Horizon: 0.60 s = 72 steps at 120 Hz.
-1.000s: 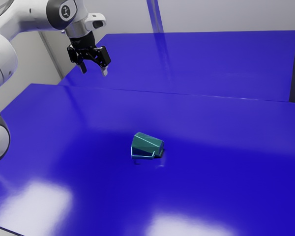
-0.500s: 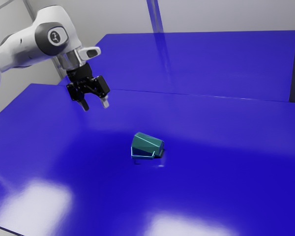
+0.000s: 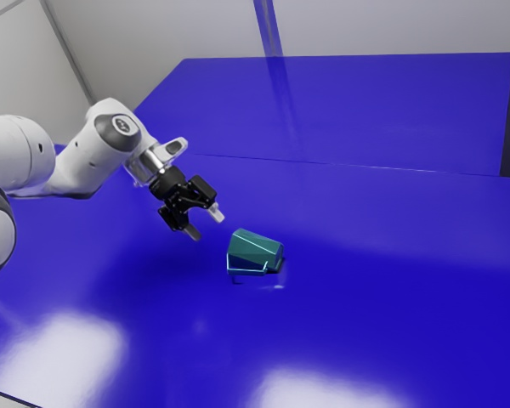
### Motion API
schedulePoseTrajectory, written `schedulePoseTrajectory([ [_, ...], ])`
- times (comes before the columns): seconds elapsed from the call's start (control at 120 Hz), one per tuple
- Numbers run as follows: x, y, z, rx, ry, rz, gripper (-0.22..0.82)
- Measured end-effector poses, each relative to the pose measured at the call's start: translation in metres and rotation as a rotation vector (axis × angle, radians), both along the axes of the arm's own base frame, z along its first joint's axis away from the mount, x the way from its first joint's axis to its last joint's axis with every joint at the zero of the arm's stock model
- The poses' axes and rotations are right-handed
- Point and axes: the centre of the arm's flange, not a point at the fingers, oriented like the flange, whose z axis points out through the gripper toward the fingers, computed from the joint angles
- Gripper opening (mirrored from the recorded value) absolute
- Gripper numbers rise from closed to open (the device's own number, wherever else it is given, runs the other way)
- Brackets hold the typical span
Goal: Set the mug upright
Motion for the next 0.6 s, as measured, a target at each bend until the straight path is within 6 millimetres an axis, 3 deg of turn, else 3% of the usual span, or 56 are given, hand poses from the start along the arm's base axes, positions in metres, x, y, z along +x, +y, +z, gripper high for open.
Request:
schedulePoseTrajectory([
  [0.167,0.012,-0.012,-0.013,-0.078,-0.111,-0.005,0.6],
  [0.6,0.01,-0.014,-0.059,-0.173,-0.234,-0.039,0.6],
])
